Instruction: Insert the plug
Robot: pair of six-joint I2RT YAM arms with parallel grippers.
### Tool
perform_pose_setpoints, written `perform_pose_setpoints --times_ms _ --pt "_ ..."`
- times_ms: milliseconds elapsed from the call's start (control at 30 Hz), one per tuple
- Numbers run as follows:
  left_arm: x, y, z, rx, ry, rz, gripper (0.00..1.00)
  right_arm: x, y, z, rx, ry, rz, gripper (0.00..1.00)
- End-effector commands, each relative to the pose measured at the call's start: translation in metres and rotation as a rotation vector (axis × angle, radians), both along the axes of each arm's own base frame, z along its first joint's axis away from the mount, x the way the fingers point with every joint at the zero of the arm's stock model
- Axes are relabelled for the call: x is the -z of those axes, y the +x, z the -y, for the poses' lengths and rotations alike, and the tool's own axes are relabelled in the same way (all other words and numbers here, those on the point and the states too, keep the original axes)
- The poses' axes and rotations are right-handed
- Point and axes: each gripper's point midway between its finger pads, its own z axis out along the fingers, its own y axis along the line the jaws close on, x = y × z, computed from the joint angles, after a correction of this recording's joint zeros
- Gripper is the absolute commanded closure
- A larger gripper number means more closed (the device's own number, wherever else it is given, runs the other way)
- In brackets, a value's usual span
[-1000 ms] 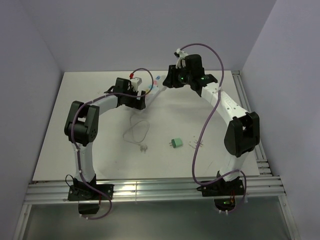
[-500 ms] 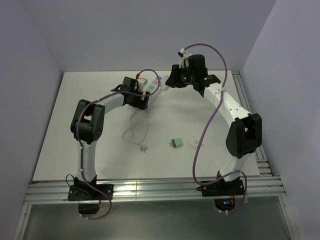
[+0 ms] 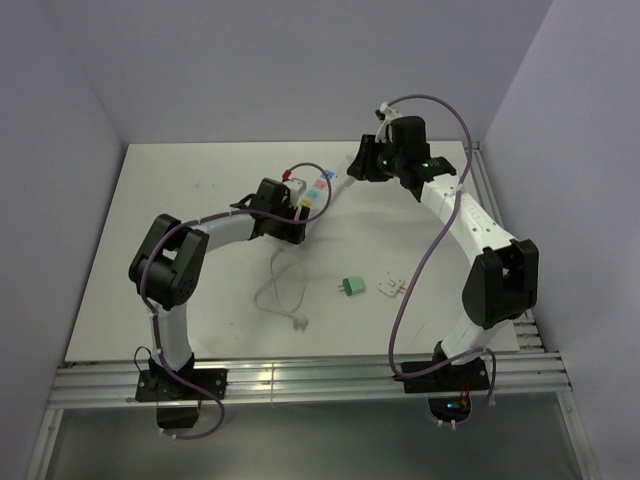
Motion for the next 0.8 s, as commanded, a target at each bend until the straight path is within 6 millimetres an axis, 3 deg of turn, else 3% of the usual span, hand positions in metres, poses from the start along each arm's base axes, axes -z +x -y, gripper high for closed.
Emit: perform_pose_setpoints --times_ms 0,133,333,567,667,733,767 --pt "-0.009 -0.044 0.023 0.026 -0.05 -0.046 0.37 -0.004 -0.021 0.003 -0.001 0.016 0.009 1.0" --pt "-0.011 -0.078 0.03 0.041 -0.095 -0.064 0.34 0.019 -0.036 0.008 0.019 -0.011 -0.016 1.0" --pt "-0.024 -0.09 0.031 0.05 -0.121 -0.048 0.01 0.035 -0.055 0.017 0.039 -0.028 -0.04 1.0" --pt "-0.06 -0.09 0.042 0.086 -0.202 -0.008 0.0 0.039 -0.069 -0.001 -0.024 -0.079 -0.035 1.0" --pt "-0.091 -0.096 0.042 0.097 -0.259 0.045 0.0 0.04 -0.074 -0.008 -0.054 -0.086 -0.022 1.0" --pt "-0.1 -0.1 0.036 0.075 -0.281 0.067 0.01 0.042 -0.077 -0.012 -0.056 -0.103 -0.025 1.0" --pt "-0.116 -0.101 0.031 0.059 -0.304 0.1 0.0 0.044 -0.077 -0.014 -0.061 -0.105 -0.03 1.0"
